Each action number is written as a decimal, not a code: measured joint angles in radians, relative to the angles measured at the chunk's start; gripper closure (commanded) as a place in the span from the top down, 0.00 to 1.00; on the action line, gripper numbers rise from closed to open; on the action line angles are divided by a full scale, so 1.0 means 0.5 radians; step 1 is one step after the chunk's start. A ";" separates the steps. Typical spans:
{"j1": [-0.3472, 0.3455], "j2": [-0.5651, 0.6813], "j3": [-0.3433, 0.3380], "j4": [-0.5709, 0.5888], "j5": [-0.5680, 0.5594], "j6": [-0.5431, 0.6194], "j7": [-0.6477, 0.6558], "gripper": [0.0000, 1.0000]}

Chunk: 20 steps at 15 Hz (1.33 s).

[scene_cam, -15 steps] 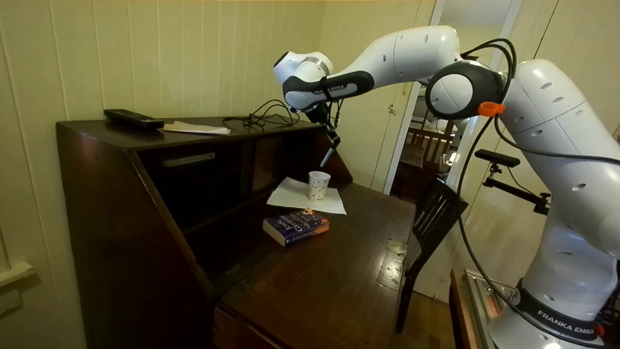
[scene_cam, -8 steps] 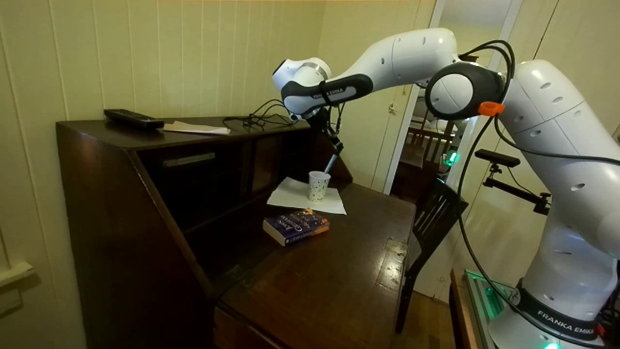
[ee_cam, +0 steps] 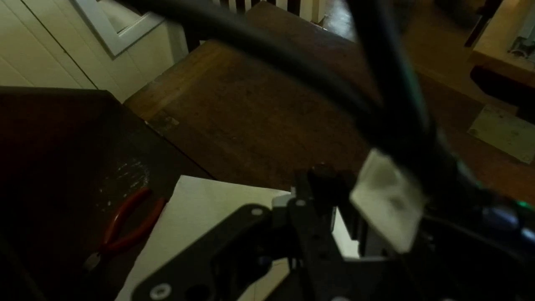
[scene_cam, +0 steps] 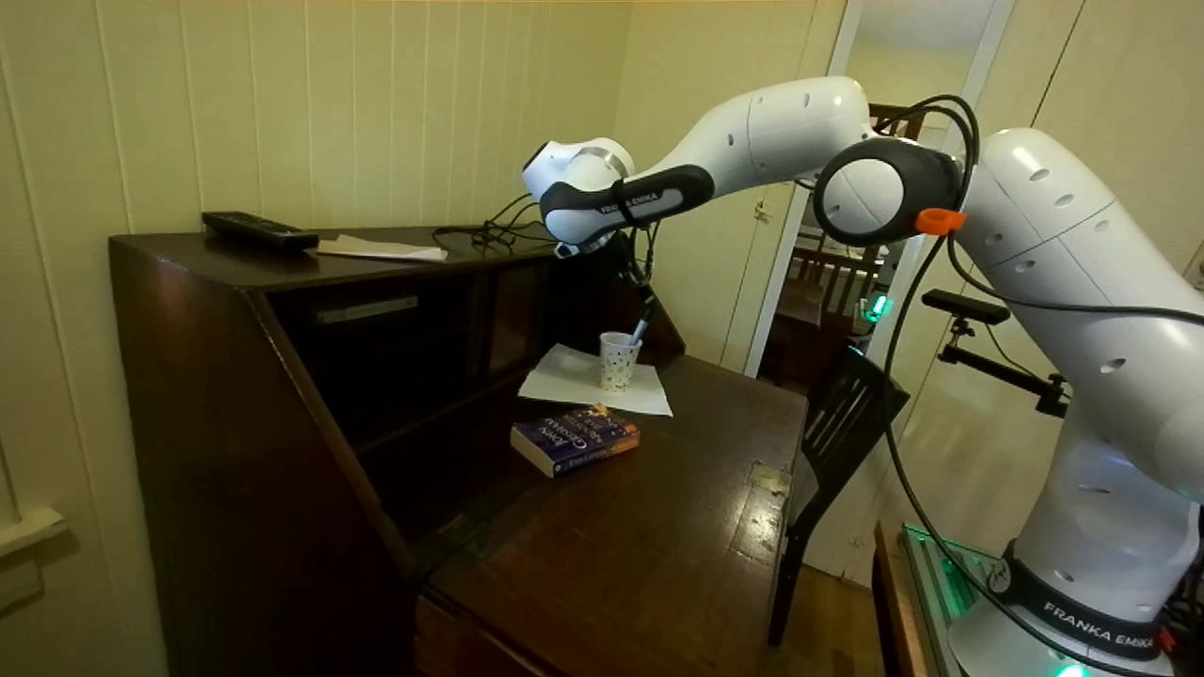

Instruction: Move the Sharpie to the cup

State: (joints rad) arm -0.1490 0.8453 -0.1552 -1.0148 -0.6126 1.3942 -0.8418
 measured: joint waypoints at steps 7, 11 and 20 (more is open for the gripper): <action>0.001 0.115 0.002 0.102 -0.021 0.095 -0.258 0.05; 0.004 0.174 -0.019 0.187 -0.063 0.184 -0.360 0.05; 0.015 0.328 -0.047 0.356 -0.081 0.187 -0.401 0.47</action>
State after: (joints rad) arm -0.1417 1.0093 -0.1785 -0.8369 -0.6532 1.4878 -1.0426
